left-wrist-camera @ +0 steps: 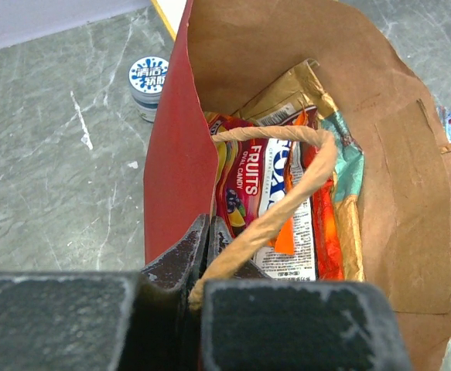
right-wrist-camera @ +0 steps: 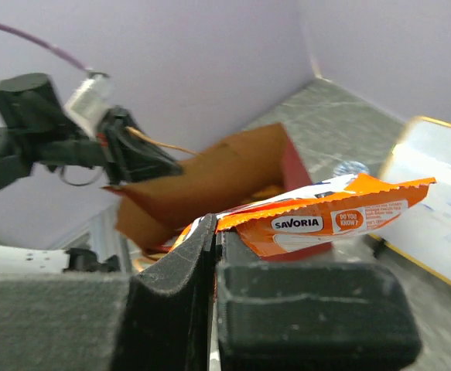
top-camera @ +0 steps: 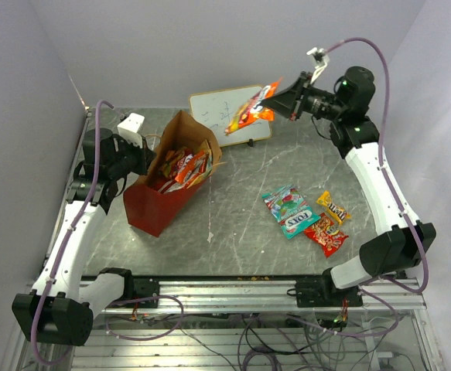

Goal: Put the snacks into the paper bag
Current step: Place the snack in the paper bag.

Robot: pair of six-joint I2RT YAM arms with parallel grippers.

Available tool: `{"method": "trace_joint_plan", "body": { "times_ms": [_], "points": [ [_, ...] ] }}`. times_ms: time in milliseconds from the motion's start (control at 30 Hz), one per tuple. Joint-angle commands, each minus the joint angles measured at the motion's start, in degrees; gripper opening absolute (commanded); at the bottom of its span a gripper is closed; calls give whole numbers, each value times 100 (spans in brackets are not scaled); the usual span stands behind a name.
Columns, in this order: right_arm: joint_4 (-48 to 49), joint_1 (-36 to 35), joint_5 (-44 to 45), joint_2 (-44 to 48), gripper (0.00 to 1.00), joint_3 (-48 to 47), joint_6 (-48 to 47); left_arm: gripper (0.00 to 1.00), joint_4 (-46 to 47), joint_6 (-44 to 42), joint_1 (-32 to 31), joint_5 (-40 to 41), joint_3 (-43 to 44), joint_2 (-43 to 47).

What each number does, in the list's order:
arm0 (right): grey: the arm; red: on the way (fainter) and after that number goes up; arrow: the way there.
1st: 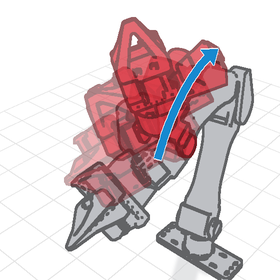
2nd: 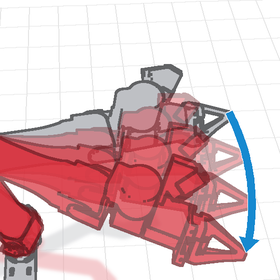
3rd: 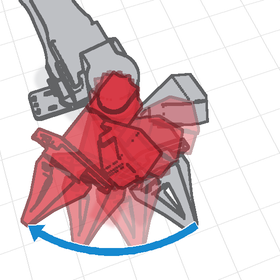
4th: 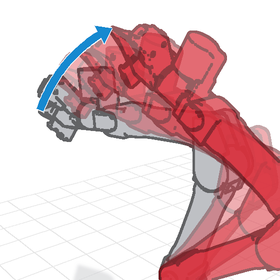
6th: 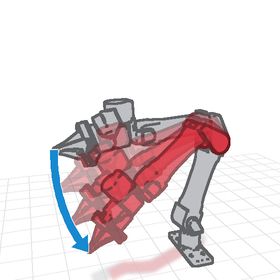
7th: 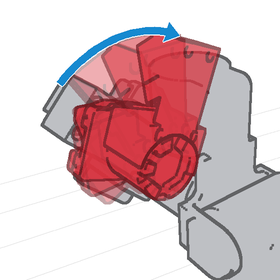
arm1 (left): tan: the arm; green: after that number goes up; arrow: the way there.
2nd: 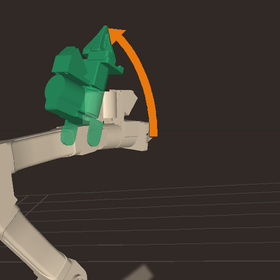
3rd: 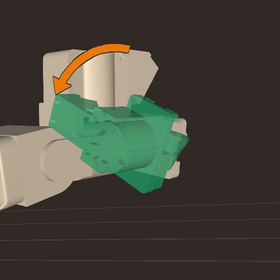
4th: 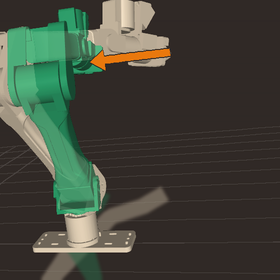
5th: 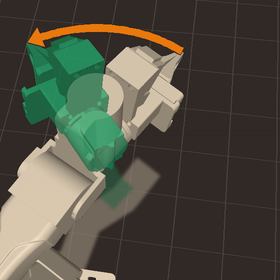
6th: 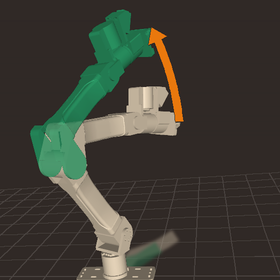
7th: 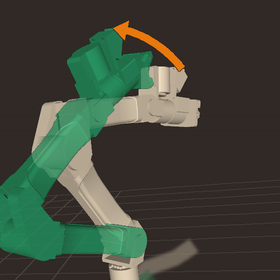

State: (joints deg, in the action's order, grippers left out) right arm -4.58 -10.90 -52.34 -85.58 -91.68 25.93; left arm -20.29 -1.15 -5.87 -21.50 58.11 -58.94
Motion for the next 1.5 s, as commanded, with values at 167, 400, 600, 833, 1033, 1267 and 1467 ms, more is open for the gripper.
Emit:
{"method": "trace_joint_plan", "body": {
  "times_ms": [167, 400, 600, 833, 1033, 1267, 1467],
  "points": [
    [41, -1323, 49, -667, 0, -975, 307, 7, 367, -24, 101, 74, -167, 203],
    [-475, -2291, 407, -1222, 0, -1541, -129, 7, 318, 124, 182, -108, -58, 197],
    [-803, -2863, 614, -1697, 0, -2003, -359, 7, 170, 357, 234, -305, 148, 120],
    [-1044, -3327, 1067, -2127, 0, -2203, -456, 7, 16, 734, 374, -356, 351, 86],
    [-941, -3554, 1366, -2361, 0, -2071, -244, 7, 37, 973, 499, -474, 354, 64],
    [-582, -3833, 1174, -2573, 0, -1815, 217, 7, 94, 878, 499, -406, 251, 19],
    [-405, -3991, 1452, -2579, 0, -1270, 647, 7, 112, 822, 499, -374, 232, 49]
  ]
}}
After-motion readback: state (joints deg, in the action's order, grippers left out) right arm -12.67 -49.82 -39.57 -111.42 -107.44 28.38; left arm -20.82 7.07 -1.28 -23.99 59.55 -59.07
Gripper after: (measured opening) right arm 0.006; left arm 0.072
